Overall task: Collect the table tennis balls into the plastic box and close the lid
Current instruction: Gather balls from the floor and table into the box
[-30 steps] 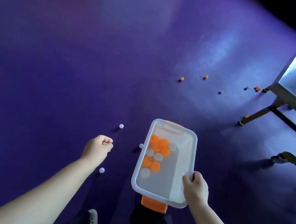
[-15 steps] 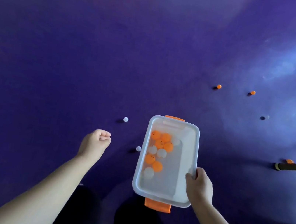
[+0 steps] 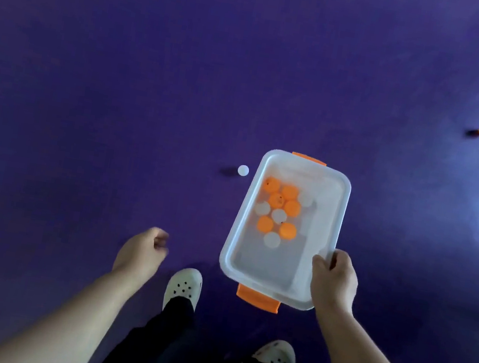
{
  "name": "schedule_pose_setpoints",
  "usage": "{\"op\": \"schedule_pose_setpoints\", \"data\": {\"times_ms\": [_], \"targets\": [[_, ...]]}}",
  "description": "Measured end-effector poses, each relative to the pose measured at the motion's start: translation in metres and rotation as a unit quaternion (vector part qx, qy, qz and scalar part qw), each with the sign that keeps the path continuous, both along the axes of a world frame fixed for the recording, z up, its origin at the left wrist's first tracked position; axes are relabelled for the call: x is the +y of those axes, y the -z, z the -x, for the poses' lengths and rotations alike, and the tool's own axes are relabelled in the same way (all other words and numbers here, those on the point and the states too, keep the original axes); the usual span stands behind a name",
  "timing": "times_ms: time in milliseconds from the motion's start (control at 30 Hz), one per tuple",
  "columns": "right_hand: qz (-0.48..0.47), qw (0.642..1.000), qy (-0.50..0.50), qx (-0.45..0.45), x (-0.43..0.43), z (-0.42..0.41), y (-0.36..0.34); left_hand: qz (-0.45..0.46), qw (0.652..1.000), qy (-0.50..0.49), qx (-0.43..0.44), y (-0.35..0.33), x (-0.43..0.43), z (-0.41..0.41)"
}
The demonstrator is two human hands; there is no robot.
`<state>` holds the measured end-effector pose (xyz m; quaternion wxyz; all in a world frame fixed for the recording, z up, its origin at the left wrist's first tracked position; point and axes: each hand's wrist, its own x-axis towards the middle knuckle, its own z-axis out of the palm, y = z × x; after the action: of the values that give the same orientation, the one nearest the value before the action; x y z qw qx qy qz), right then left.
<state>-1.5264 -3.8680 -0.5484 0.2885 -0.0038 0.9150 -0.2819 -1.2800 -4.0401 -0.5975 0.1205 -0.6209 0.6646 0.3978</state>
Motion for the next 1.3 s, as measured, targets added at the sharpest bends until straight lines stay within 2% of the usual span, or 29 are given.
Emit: {"op": "schedule_pose_setpoints", "data": {"times_ms": [233, 367, 467, 700, 800, 867, 967, 1067, 1167, 1233, 1300], "targets": [[0.109, 0.993, -0.024, 0.049, -0.055, 0.014, 0.145, -0.001, 0.988, 0.101, -0.114, 0.172, -0.047, -0.06], [0.104, 0.983, -0.086, 0.121, -0.065, 0.042, 0.192, -0.003, 0.975, 0.152, -0.163, 0.237, -0.056, -0.074], [0.085, 0.974, -0.124, 0.172, -0.067, 0.061, 0.207, 0.001, 0.978, 0.138, -0.157, 0.267, -0.051, -0.081], [0.082, 0.971, -0.108, 0.199, -0.064, 0.084, 0.211, 0.045, 0.991, 0.114, -0.051, 0.292, -0.041, -0.06], [0.073, 0.971, -0.085, 0.21, -0.054, 0.086, 0.207, 0.095, 0.991, 0.081, 0.048, 0.277, -0.054, -0.005], [0.063, 0.97, -0.075, 0.222, -0.046, 0.086, 0.206, 0.168, 0.968, 0.083, 0.166, 0.255, -0.061, 0.046], [0.044, 0.969, -0.061, 0.237, -0.035, 0.082, 0.21, 0.229, 0.909, 0.071, 0.341, 0.202, -0.056, 0.12], [0.043, 0.97, -0.034, 0.236, -0.023, 0.076, 0.215, 0.216, 0.855, 0.142, 0.449, 0.168, -0.04, 0.172], [0.043, 0.972, 0.0, 0.232, -0.008, 0.071, 0.221, 0.183, 0.834, 0.228, 0.468, 0.17, -0.023, 0.197], [0.036, 0.973, 0.022, 0.226, 0.002, 0.07, 0.225, 0.195, 0.843, 0.178, 0.468, 0.189, -0.015, 0.2], [0.025, 0.974, 0.035, 0.221, 0.013, 0.07, 0.23, 0.203, 0.875, 0.097, 0.428, 0.218, -0.011, 0.195]]}}
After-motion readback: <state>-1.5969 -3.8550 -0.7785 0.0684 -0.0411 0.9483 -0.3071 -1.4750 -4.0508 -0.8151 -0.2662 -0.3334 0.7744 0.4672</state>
